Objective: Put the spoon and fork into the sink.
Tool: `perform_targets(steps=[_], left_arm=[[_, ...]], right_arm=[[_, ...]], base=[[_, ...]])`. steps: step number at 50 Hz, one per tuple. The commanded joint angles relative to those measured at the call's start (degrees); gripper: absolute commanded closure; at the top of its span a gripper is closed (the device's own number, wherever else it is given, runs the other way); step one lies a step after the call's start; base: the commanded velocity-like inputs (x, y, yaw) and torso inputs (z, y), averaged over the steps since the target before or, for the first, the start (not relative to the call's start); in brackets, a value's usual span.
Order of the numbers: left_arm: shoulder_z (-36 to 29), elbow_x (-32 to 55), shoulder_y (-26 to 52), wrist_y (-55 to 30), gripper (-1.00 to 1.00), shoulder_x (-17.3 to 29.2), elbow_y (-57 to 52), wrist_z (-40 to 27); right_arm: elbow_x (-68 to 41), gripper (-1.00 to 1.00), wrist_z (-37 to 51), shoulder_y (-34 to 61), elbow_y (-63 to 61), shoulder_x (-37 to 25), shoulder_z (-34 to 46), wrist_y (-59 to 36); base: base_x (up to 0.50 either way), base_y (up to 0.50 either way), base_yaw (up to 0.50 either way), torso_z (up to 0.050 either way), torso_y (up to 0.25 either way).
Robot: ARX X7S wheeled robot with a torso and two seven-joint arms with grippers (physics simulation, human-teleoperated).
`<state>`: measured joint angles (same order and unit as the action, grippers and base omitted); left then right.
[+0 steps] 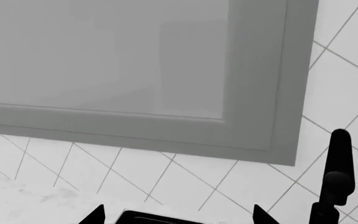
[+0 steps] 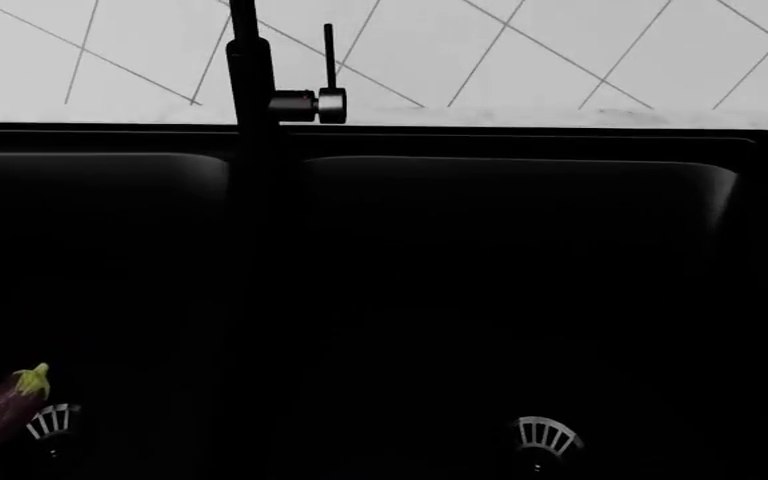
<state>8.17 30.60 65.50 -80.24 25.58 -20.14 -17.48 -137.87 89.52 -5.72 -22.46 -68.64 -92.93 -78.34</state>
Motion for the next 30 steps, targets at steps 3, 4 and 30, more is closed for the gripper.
perform_targets(steps=[3,4,30], left_arm=[[0.17,-1.40,-0.40,0.88,-1.00,-1.15,1.21,0.90],[0.16,-1.41,-0.51,0.94,-1.00,-1.14,1.22,0.87],[2.15,-0.25,-2.63,1.46,-1.00,-1.36,1.76,0.86]], right_arm=[[1.76,-1.00,-1.51,-17.13,8.45,1.91,-23.66,-9.30],[2.29,-1.00,-1.56,-17.95,8.84,1.99,-24.44,-10.02],[27.56,-1.00,-26.17,-18.40,0.32,14.47,-8.09,-8.49]], base=[[0.00,0.00,0.00,0.000,0.000],[0.00,0.00,0.00,0.000,0.000],[0.00,0.00,0.00,0.000,0.000]])
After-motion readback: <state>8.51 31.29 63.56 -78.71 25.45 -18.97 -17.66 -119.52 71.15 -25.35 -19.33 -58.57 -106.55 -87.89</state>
